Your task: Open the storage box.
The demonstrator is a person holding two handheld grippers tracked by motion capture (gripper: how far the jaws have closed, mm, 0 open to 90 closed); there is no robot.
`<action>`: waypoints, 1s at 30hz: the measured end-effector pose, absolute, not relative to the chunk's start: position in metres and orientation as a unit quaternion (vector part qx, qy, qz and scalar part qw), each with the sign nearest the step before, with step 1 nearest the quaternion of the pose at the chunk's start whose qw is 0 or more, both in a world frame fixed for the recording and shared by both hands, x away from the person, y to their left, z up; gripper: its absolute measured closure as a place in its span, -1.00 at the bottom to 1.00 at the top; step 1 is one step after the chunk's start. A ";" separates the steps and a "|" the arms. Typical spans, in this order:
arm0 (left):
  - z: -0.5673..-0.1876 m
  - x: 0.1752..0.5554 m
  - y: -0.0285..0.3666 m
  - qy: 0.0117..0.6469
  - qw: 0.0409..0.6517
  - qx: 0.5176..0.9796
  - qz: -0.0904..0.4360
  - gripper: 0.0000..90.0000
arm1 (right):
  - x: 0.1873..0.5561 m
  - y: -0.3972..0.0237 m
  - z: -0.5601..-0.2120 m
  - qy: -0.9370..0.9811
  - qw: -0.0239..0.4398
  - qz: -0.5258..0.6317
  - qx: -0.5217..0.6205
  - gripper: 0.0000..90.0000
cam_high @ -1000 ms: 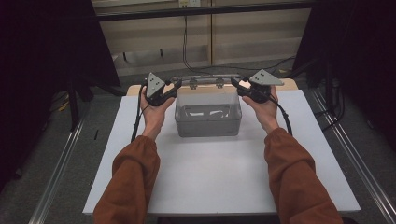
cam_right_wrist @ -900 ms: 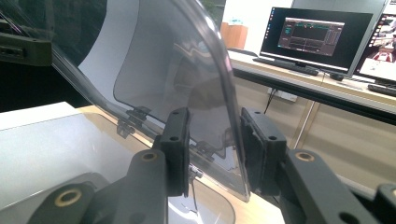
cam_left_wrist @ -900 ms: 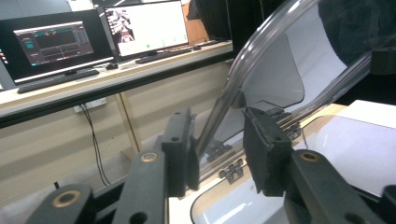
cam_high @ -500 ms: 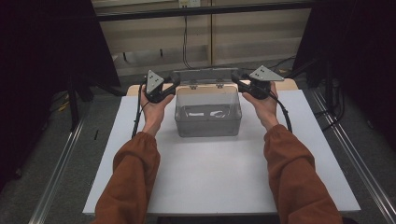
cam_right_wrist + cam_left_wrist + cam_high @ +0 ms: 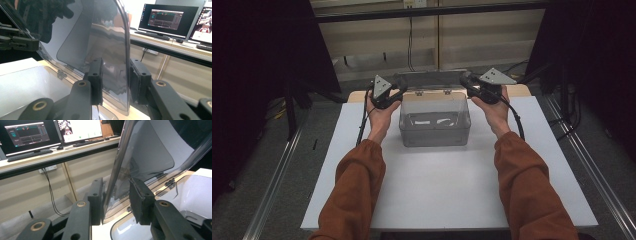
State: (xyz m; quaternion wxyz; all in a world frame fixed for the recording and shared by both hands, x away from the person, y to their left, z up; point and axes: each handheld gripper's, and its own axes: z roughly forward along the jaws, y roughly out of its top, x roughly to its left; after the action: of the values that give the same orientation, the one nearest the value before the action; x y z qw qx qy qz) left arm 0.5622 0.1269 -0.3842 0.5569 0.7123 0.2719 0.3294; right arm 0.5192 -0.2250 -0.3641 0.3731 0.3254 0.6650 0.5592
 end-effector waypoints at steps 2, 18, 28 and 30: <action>-0.385 0.564 0.127 0.277 0.558 0.710 0.328 0.45 | 0.520 -0.225 -0.364 0.664 0.374 0.560 0.326 0.47; -0.390 0.572 0.124 0.279 0.551 0.714 0.330 0.40 | 0.525 -0.225 -0.362 0.660 0.376 0.561 0.330 0.49; -0.391 0.576 0.123 0.277 0.550 0.719 0.323 0.48 | 0.529 -0.226 -0.360 0.659 0.375 0.562 0.332 0.47; -0.391 0.577 0.123 0.276 0.551 0.718 0.324 0.50 | 0.530 -0.227 -0.361 0.658 0.375 0.560 0.335 0.42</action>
State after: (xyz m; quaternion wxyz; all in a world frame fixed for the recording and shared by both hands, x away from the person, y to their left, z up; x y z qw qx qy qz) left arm 0.5766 0.1230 -0.3906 0.5509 0.7182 0.2759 0.3235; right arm 0.5304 -0.2273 -0.3612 0.3755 0.3350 0.6578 0.5605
